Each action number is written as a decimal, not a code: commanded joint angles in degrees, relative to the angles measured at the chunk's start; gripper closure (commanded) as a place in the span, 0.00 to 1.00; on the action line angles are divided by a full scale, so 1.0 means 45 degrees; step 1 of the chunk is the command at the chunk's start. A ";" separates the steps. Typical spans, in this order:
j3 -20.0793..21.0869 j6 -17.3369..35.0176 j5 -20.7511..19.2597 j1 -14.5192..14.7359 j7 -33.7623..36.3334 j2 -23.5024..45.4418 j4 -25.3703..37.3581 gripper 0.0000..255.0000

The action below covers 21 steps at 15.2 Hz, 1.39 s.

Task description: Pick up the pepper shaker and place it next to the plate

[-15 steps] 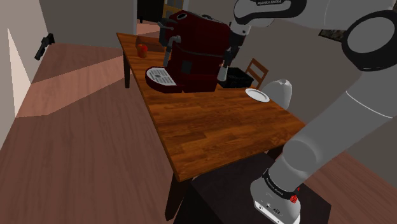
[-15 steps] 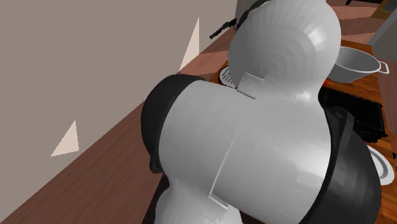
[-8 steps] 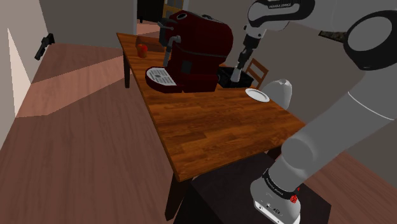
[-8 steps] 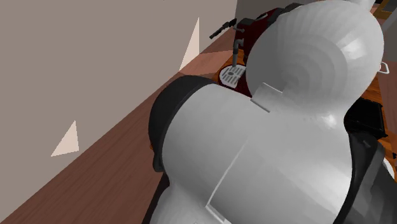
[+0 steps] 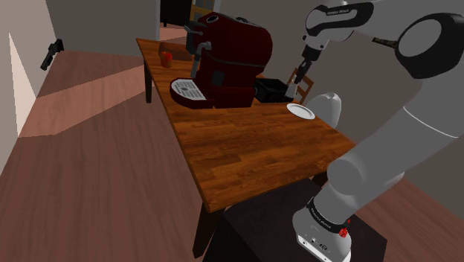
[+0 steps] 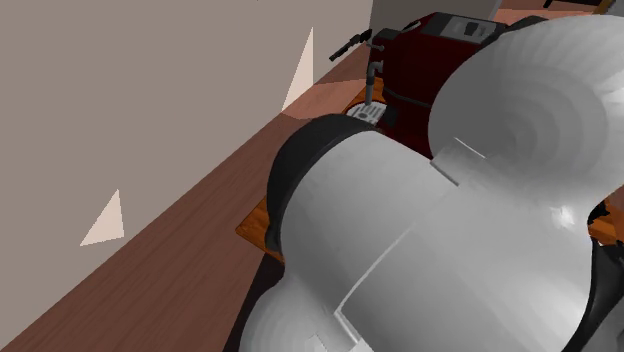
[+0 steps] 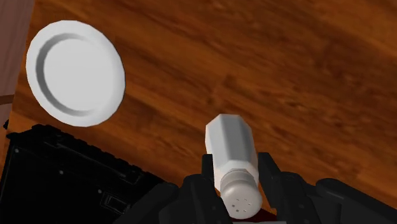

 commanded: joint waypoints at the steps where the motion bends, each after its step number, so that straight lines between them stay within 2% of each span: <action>1: -0.0348 -0.0064 0.0092 -0.0277 -0.0676 0.0275 0.0356 1.00; 5: -0.1064 -0.0154 0.0383 -0.0894 -0.2088 0.0965 0.1142 1.00; 21: -0.1085 0.2525 0.0513 -0.0931 -0.2148 0.1369 -0.1154 1.00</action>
